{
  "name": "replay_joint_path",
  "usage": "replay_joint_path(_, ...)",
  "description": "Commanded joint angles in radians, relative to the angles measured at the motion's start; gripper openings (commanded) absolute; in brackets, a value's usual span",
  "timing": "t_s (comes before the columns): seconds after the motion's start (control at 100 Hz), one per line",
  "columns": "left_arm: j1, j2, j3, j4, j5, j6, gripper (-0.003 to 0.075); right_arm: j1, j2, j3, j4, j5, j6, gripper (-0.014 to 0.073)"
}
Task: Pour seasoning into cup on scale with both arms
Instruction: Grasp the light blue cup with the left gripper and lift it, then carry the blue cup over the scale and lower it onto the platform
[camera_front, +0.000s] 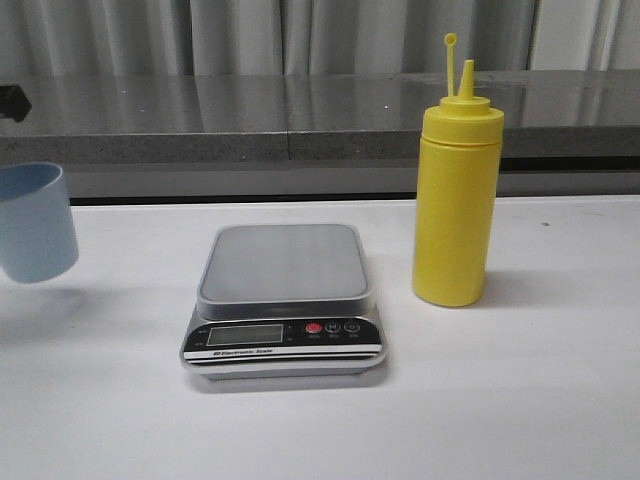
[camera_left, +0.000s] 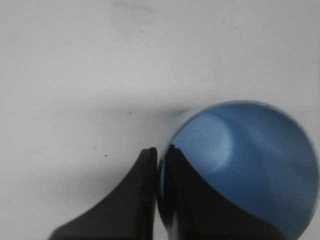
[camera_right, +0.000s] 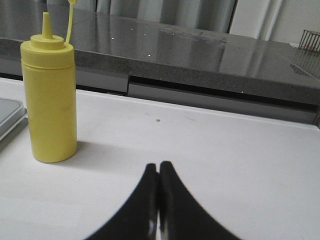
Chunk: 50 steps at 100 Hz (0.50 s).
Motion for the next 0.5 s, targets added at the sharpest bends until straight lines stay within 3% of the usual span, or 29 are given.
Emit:
replay_joint_path(0.0, -0.029, -0.073, -0.076, -0.034, 0.017, 0.003, -0.0018, -0.006, -0.016, 0.001, -0.003, -0.082, -0.007, -0.012)
replay_joint_path(0.2, -0.127, -0.076, -0.203, -0.039, 0.128, 0.003, -0.0018, -0.006, -0.016, 0.001, -0.003, -0.082, -0.007, -0.012)
replay_joint_path(0.49, -0.294, -0.008, -0.325, -0.039, 0.148, 0.003, -0.0018, -0.006, -0.016, 0.001, -0.003, -0.082, -0.007, -0.012)
